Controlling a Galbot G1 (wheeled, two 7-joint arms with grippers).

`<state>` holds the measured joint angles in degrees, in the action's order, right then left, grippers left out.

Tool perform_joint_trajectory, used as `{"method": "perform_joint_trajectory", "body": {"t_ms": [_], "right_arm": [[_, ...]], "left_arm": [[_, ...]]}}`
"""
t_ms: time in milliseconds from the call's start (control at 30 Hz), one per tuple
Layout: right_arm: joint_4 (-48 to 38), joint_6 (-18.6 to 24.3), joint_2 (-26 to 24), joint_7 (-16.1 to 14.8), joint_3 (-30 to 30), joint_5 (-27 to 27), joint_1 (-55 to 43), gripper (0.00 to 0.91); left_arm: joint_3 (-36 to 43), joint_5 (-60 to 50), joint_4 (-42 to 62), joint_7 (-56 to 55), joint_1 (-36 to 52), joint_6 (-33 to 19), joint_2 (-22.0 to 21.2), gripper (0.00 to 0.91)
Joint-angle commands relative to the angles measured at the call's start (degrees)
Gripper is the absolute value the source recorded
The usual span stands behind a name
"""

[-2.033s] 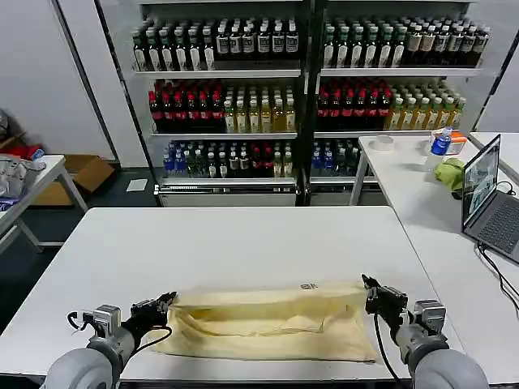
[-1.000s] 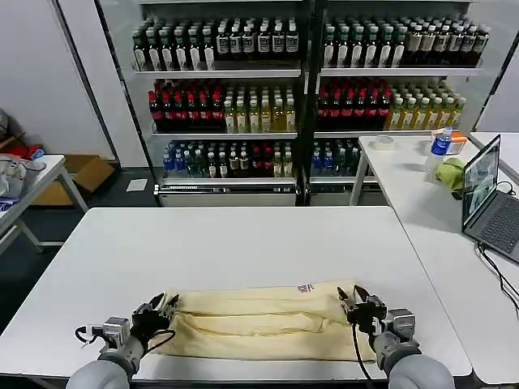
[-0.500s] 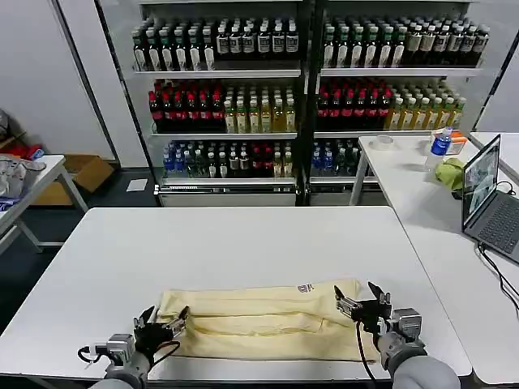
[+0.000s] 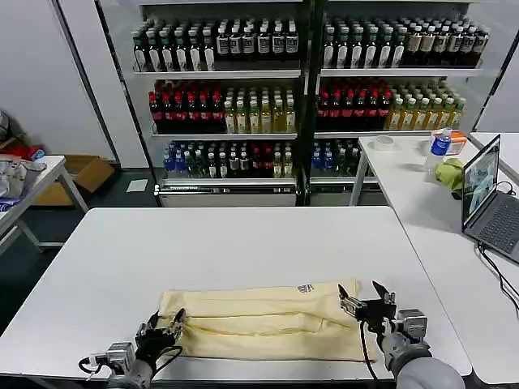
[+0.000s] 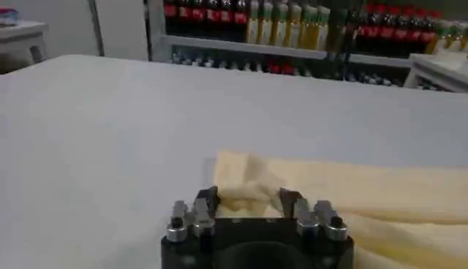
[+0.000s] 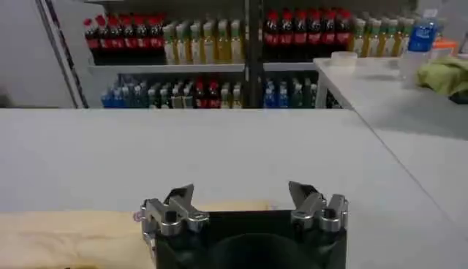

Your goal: Fold and organize the clothes.

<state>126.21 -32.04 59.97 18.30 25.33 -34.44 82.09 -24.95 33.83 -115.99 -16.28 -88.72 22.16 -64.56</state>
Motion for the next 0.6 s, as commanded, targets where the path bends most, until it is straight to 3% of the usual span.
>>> {"method": "perform_joint_trajectory", "body": {"t_ms": [33, 400, 600], "right_arm": [[0.04, 0.02, 0.01, 0.11, 0.14, -0.03, 0.08, 0.907], [0.51, -0.15, 0.13, 0.63, 0.59, -0.91, -0.30, 0.907], [0.66, -0.14, -0.25, 0.79, 1.60, -1.91, -0.37, 0.907]], "left_arm": [[0.05, 4.24, 0.33, 0.27, -0.80, -0.26, -1.36, 0.010], [-2.15, 11.82, -2.06, -0.53, -0.75, -0.03, -4.61, 0.010], [-8.64, 17.20, -3.63, -0.97, 0.05, 0.46, -1.11, 0.010]]}}
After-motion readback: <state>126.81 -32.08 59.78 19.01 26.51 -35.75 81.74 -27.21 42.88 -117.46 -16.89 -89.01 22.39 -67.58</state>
